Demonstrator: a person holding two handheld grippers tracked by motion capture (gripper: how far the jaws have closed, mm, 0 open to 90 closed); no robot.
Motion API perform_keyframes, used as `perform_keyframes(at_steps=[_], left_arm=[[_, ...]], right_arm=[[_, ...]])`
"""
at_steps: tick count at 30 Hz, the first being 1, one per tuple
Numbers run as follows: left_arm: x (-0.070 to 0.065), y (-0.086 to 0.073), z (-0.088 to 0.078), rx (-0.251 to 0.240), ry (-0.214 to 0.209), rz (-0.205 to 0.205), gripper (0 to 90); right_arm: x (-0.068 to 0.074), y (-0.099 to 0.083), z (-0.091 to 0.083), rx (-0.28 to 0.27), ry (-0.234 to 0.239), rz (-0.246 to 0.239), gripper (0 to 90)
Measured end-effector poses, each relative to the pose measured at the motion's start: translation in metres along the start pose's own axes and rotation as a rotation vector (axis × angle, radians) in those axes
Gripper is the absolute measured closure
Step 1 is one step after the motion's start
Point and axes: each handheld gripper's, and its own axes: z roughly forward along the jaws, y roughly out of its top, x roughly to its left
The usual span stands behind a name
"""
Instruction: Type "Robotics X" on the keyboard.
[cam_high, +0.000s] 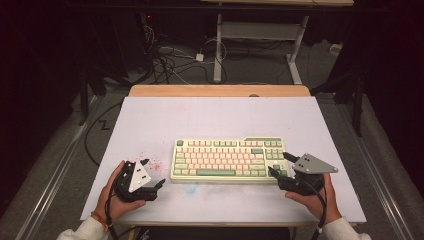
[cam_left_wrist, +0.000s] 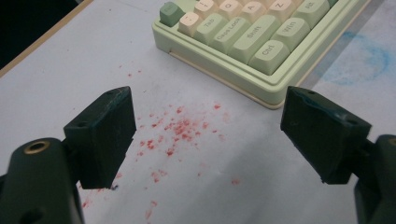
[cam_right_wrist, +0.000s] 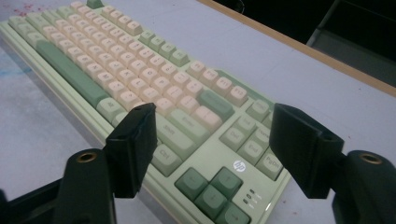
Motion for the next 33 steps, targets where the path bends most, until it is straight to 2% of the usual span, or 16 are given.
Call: perform_keyframes(at_steps=[4, 17, 19, 25, 33], left_arm=[[-0.001, -0.001, 0.002, 0.014, -0.007, 0.008, 17.1], [-0.004, 0.001, 0.002, 0.016, -0.006, 0.010, 17.1], [-0.004, 0.001, 0.002, 0.012, -0.009, -0.001, 17.1], [-0.005, 0.002, 0.003, 0.013, -0.011, 0.000, 17.1], [-0.005, 0.002, 0.004, 0.016, -0.015, -0.006, 17.1]], right_arm=[[0.001, 0.009, 0.003, 0.005, -0.008, -0.014, 38.3], [0.008, 0.027, 0.025, 0.016, 0.054, -0.032, 40.9], [0.009, 0.028, 0.028, 0.020, 0.058, -0.033, 41.7], [0.013, 0.033, 0.032, 0.013, 0.073, -0.048, 49.4], [0.020, 0.039, 0.040, 0.016, 0.115, -0.072, 59.0]])
